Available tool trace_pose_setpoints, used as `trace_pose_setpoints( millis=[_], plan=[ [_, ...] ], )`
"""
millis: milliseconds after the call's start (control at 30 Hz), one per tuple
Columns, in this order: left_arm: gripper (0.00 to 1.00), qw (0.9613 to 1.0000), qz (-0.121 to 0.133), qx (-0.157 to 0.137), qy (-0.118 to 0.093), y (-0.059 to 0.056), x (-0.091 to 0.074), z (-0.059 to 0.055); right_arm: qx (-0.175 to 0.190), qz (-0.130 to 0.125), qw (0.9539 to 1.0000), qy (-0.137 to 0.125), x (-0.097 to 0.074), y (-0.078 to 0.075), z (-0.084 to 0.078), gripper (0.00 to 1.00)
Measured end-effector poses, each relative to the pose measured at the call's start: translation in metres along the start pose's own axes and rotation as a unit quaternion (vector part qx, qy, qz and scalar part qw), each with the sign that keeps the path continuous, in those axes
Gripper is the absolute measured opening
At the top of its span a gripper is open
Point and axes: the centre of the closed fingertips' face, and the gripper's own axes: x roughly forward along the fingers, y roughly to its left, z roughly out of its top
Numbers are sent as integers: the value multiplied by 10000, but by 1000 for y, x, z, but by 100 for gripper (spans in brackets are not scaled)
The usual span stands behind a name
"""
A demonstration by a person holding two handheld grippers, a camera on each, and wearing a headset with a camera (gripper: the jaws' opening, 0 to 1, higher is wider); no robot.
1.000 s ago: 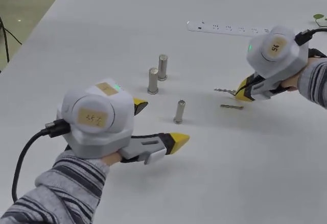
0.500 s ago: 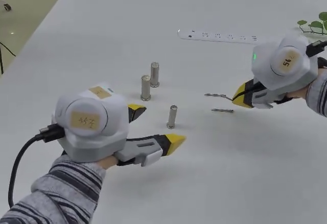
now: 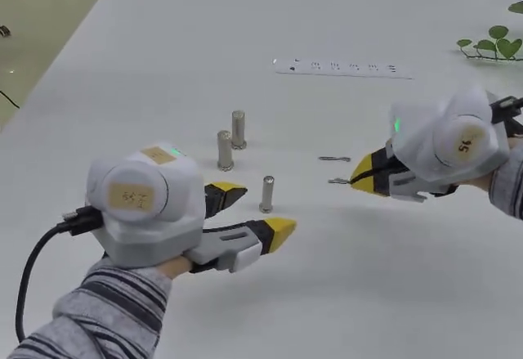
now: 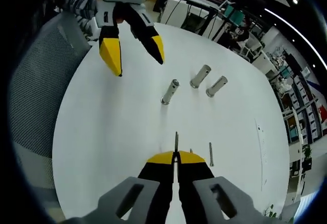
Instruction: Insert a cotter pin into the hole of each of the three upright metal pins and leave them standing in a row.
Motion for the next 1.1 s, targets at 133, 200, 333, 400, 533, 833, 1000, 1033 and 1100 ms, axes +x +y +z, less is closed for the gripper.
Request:
trace_pose_setpoints(
  millis=[133, 200, 333, 400, 533, 833, 1000, 1033, 1100],
  plan=[
    [40, 9996, -120, -253, -57, -5, 3, 2, -299, 21, 9995, -38, 1, 9, 8, 0],
    [39, 9990, -176, -399, -55, -8, 4, 3, -406, 27, 9992, -62, 1, 13, 12, 0],
    [34, 9974, -305, -645, -94, -14, 6, 3, -598, 32, 9981, -139, 1, 20, 20, 0],
    [32, 9963, -360, -778, -115, -17, 7, 4, -684, 57, 9975, -182, 1, 24, 25, 0],
    [28, 9929, -491, -1072, -125, -24, 8, 3, -863, 67, 9959, -258, 1, 31, 34, 0],
    [19, 9828, -715, -1685, -223, -33, 8, 4, -1010, 64, 9935, -514, -4, 42, 55, 0],
    [14, 9812, -748, -1764, -238, -35, 8, 4, -1059, 52, 9925, -607, -6, 44, 62, 0],
    [13, 9808, -752, -1783, -240, -35, 8, 4, -1076, 65, 9922, -623, -6, 45, 64, 0],
    [11, 9799, -770, -1821, -256, -36, 8, 5, -1095, 72, 9919, -642, -6, 46, 66, 0]
  ],
)
